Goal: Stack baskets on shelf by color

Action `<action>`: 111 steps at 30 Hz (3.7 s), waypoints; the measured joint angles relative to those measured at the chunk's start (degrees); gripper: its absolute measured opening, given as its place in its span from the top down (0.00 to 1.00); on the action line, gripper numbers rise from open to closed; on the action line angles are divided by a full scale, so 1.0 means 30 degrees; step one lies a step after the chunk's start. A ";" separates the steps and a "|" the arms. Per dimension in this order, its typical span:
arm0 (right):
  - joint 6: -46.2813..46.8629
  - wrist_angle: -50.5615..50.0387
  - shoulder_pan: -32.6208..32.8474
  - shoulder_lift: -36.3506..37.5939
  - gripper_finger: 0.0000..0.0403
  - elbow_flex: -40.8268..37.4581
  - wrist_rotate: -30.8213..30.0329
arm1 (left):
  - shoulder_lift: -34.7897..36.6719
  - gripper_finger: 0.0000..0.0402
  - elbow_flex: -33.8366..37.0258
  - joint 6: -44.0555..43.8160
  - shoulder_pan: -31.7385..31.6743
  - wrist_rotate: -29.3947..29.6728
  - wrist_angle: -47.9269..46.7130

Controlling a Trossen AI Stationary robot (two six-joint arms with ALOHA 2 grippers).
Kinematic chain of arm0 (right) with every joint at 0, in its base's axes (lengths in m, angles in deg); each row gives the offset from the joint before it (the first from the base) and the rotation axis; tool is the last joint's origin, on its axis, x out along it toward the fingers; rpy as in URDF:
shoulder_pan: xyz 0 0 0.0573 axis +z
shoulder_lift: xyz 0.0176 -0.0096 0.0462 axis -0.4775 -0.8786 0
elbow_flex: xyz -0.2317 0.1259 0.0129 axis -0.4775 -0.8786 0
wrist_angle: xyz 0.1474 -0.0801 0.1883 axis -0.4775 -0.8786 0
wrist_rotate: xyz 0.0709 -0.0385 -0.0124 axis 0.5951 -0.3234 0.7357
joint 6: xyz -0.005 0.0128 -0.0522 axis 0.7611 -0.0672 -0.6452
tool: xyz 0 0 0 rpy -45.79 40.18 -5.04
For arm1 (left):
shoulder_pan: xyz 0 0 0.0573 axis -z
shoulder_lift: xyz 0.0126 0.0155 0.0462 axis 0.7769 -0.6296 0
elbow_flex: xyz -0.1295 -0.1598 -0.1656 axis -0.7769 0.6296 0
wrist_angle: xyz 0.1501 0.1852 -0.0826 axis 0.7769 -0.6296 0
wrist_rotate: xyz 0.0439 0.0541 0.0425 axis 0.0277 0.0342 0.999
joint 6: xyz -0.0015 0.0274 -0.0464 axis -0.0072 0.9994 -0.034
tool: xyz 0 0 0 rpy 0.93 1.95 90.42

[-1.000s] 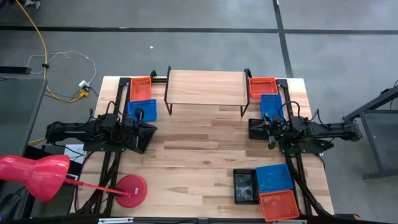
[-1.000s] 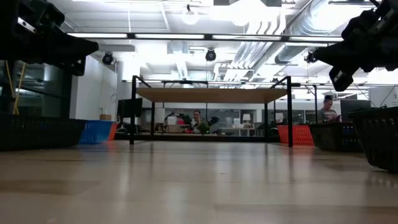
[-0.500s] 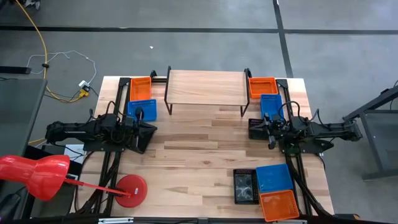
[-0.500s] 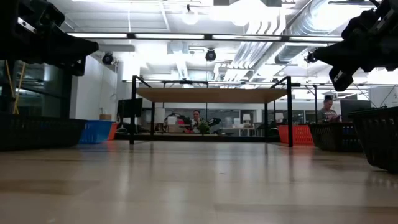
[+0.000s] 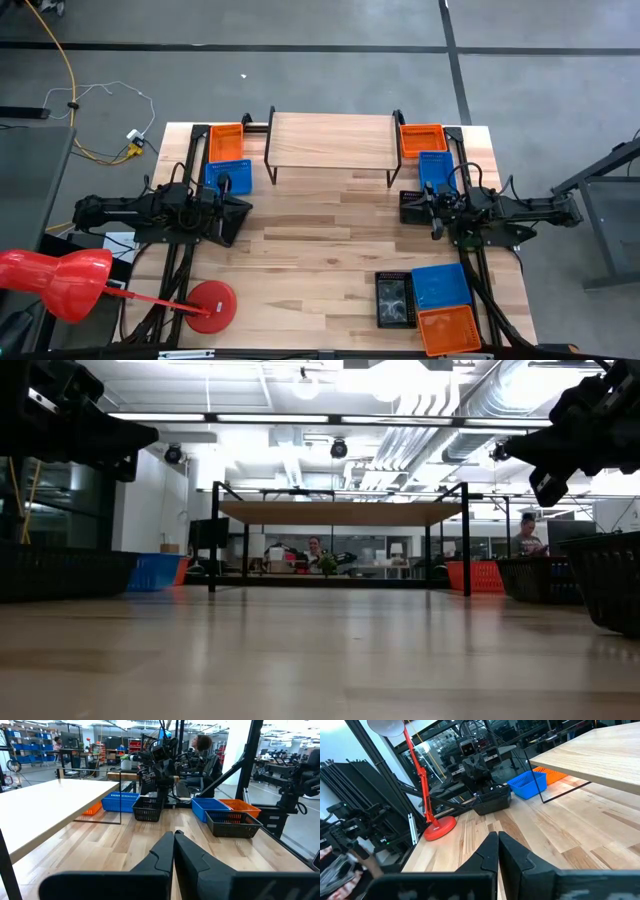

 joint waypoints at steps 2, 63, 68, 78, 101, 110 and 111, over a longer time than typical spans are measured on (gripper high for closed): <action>0.0000 0.0000 0.0004 0.0006 1.00 -0.0001 -0.0002 | 0.0000 1.00 0.0000 0.0000 -0.0003 0.0000 0.0007; 0.0000 0.0000 0.0007 0.0000 1.00 -0.0002 -0.0007 | 0.0000 1.00 -0.0003 0.0000 -0.0003 0.0000 0.0004; 0.0000 0.0001 0.0006 0.0004 1.00 0.0003 0.0000 | 0.0000 1.00 -0.0004 0.0000 -0.0003 0.0000 0.0000; 0.0000 0.0000 0.0000 0.0000 1.00 -0.0002 -0.0007 | 0.0000 1.00 -0.0007 0.0000 -0.0002 0.0000 0.0000; 0.0194 0.8069 -0.0009 -0.0195 1.00 -0.0020 -0.9891 | 0.0000 1.00 -0.0003 0.0000 0.0001 0.0000 0.0007; -0.4813 1.2115 -0.1431 -0.2675 1.00 0.1187 -0.8434 | -0.0007 1.00 -0.0007 0.0000 0.0001 0.0000 0.0007; -0.5196 1.1798 -0.1790 -0.3269 1.00 0.1742 -0.8468 | -0.0007 1.00 -0.0007 0.0000 0.0001 0.0000 0.0007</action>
